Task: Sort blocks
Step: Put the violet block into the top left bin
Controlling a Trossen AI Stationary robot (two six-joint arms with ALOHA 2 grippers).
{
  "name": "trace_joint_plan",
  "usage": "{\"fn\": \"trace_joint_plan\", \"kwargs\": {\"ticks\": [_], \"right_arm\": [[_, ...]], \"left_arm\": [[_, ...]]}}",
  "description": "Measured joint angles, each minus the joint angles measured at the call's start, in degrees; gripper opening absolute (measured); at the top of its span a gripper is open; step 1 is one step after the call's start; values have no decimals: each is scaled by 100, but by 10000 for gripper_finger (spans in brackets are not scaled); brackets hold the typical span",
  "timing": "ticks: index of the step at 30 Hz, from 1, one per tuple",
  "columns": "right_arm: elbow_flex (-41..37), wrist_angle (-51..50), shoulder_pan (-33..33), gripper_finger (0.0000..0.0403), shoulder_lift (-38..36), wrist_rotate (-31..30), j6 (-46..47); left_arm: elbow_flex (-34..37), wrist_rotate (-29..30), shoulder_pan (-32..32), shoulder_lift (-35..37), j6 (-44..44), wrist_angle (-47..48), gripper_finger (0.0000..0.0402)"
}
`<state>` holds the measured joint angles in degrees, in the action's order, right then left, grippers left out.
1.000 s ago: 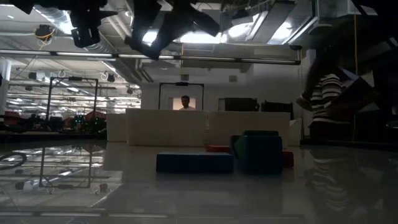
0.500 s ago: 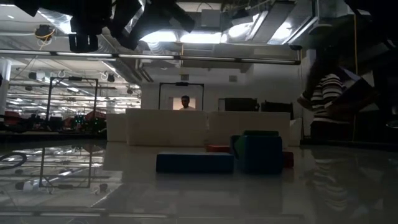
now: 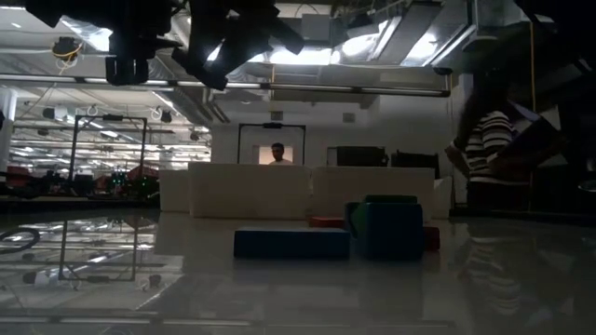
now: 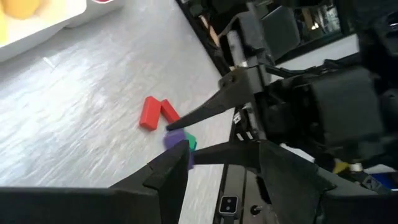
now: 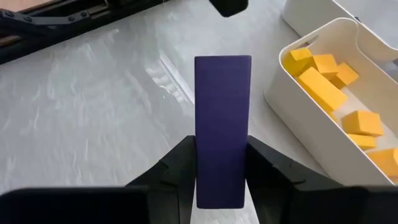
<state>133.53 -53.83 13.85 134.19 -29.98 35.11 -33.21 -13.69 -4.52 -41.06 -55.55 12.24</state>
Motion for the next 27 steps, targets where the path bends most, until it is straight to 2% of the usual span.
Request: {"fn": "trace_joint_plan", "kwargs": {"ticks": [7,21,24,27], "right_arm": [[0,47,0,123,0,-27,5],[0,631,-129,123,0,-98,-98],[0,642,-127,123,0,-97,-98],[0,633,-127,124,0,-98,-96]], "left_arm": [[0,0,-26,-36,-2,628,182],[0,41,-24,-536,51,467,182],[0,39,-24,-559,92,463,170],[0,81,-22,-558,143,445,140]]}}
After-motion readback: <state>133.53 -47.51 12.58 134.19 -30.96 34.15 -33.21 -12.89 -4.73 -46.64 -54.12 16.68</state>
